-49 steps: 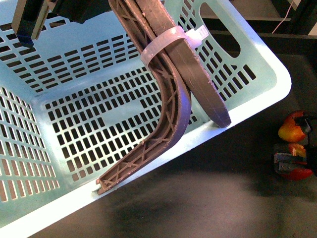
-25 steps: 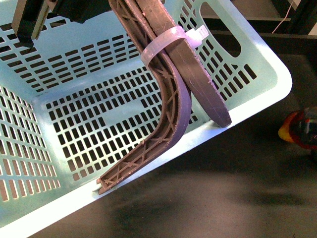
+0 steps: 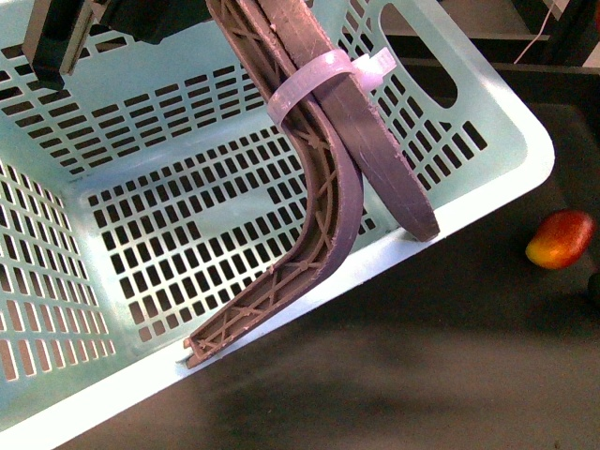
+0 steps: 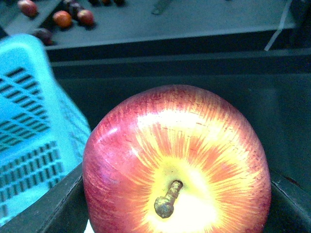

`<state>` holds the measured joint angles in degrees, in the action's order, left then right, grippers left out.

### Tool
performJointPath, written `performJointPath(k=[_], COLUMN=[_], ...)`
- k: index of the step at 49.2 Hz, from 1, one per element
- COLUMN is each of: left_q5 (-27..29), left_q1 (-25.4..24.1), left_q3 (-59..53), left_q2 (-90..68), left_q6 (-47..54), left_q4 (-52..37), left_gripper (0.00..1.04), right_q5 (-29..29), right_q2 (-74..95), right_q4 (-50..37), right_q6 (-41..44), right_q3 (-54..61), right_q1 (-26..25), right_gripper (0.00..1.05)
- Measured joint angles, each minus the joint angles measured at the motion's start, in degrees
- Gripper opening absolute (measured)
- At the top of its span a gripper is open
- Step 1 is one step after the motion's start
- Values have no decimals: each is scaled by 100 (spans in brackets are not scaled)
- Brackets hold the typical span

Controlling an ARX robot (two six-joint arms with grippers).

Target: Pick apple with right arm and hold basket with left

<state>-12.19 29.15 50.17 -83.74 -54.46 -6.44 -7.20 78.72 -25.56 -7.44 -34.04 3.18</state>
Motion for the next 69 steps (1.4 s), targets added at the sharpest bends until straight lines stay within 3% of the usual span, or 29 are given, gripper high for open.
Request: performJointPath(k=[9, 16, 32, 39, 45, 58, 69], left_q5=[2, -2, 0, 0, 0, -48, 70], left_q1=[0, 0, 0, 0, 0, 7, -15], left_q3=[0, 0, 0, 0, 0, -2, 2], left_q2=[-2, 0, 0, 0, -2, -33, -44], left_q6=[2, 0, -2, 0, 0, 39, 50], left_q4=[0, 0, 0, 0, 0, 2, 0], left_gripper=[15, 15, 15, 15, 15, 15, 15], right_q5=[297, 474, 581, 584, 584, 793, 1228], right_q2=[9, 345, 608, 748, 793, 570, -125], right_q4=[-103, -247, -361, -367, -367, -271, 98], right_q6=[-374, -516, -697, -721, -787, -839, -839], right_q3=[-83, -107, -138, -186, -195, -208, -170], right_q1=[1134, 1692, 2197, 2286, 2308, 2079, 1375], right_gripper=[80, 80, 80, 80, 98, 96, 96])
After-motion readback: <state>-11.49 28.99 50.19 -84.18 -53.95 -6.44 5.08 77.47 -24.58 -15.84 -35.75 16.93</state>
